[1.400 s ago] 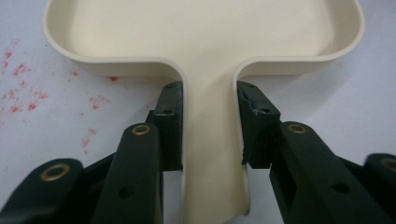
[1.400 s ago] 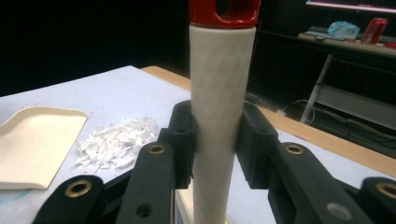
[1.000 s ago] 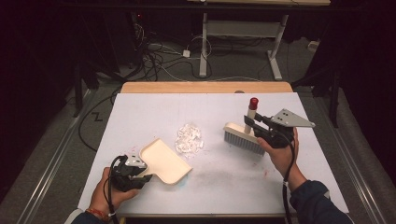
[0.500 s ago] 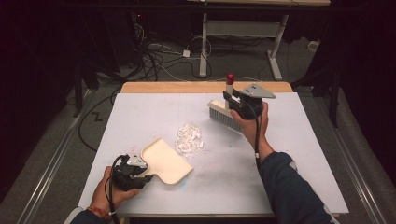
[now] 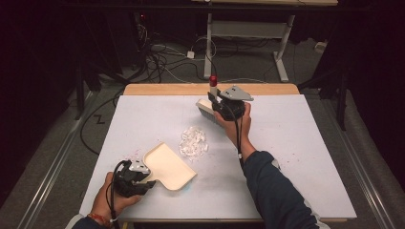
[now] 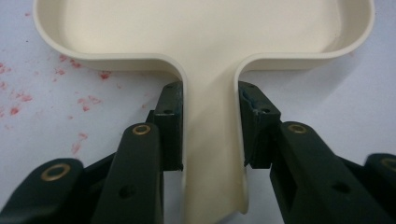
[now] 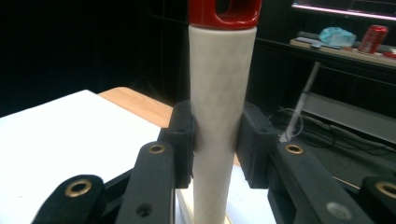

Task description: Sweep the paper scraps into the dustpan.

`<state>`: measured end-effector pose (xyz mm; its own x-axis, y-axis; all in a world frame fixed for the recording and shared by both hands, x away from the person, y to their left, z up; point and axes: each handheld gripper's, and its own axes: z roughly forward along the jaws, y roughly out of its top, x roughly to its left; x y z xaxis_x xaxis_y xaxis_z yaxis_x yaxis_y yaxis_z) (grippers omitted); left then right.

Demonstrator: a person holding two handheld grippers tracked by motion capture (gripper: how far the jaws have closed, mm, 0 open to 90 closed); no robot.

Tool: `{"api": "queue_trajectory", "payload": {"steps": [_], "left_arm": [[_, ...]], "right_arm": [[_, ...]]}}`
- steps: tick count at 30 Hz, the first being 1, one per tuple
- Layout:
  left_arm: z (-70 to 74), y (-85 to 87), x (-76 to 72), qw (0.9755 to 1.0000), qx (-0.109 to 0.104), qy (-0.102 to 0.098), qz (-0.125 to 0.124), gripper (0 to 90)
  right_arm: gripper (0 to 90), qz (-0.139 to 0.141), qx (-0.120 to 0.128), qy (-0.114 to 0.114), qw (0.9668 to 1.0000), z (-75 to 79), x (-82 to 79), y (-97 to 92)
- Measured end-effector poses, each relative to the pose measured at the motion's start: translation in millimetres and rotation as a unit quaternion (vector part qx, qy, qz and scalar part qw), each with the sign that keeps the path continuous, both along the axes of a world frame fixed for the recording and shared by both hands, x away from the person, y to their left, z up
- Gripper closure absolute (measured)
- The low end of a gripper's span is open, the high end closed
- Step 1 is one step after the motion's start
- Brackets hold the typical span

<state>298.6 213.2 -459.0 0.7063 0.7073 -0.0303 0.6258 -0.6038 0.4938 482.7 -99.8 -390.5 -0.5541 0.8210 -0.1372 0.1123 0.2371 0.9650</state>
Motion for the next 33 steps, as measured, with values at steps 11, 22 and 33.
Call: {"api": "queue_trajectory", "payload": {"steps": [11,22,33], "left_arm": [[0.4,1.4,-1.6,1.0000,0.000,0.001,0.005,63.3],[1.5,-0.6,-1.8,0.9999,0.006,0.003,0.009,63.3],[0.9,-1.3,-1.2,0.9999,0.007,0.003,0.009,63.2]], "right_arm": [[70.2,0.077,-0.033,0.004,0.9965,-3.9,-33.9,21.7],[69.9,0.122,-0.036,0.015,0.9917,-3.6,-65.6,25.2],[70.5,0.105,-0.034,0.005,0.9939,1.7,-63.8,16.9]]}}
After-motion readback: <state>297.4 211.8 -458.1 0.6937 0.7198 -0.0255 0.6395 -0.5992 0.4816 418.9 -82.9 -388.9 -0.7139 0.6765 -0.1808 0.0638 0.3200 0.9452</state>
